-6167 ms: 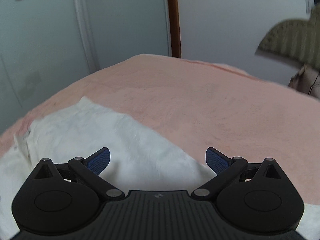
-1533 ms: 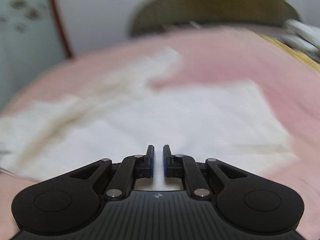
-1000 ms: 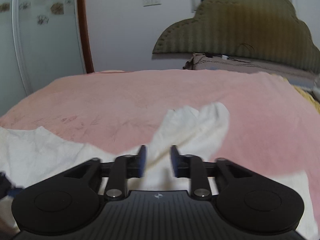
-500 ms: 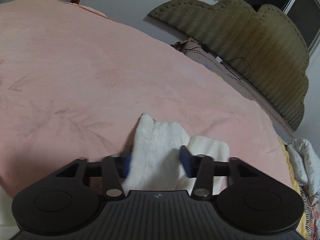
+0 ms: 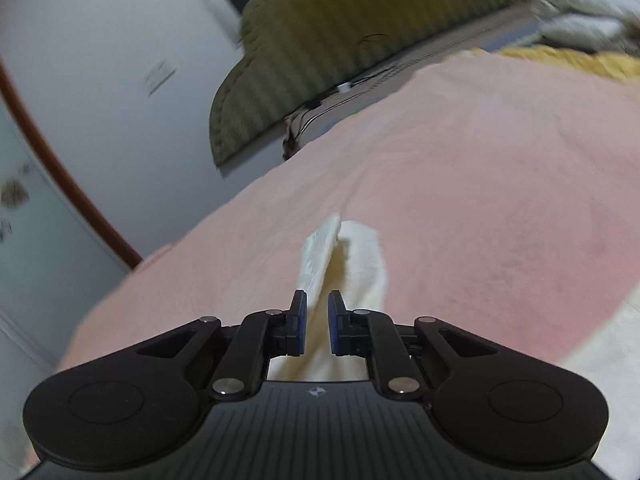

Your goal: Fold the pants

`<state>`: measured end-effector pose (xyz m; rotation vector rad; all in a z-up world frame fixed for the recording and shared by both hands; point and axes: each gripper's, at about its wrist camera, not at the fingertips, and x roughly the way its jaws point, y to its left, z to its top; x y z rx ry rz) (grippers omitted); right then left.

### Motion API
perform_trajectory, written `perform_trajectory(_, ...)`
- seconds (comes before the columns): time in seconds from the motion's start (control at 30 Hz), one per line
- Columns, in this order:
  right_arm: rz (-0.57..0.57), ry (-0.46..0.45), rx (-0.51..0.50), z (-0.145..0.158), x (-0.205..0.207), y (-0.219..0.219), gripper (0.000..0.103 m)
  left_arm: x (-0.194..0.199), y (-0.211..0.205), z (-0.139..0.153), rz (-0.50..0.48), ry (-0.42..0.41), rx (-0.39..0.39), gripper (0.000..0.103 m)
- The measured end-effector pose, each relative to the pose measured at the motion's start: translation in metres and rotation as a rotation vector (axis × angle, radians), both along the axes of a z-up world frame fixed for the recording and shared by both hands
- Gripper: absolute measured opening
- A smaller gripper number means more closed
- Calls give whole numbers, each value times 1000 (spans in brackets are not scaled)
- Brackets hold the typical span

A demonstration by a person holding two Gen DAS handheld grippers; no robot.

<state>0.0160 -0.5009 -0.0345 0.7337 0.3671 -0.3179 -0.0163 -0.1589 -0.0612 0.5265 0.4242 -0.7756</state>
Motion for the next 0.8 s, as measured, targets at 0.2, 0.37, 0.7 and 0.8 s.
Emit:
perform_trajectory(0.2,37,-30,115,-22,-23,-24,12,10,-9,-1,17,33,-3,68)
perform_trajectory(0.37,104,-92,193,-27,1,-18,15,12,-6,-3,55,57,-26,75)
perform_trajectory(0.7,63,-78,300,-44,37,-20,36,17,-3,-4,95,60,-33,90)
perform_trajectory(0.8,49,-132,325,-45,43,-25,71,19,-3,-4,100,71,-38,92)
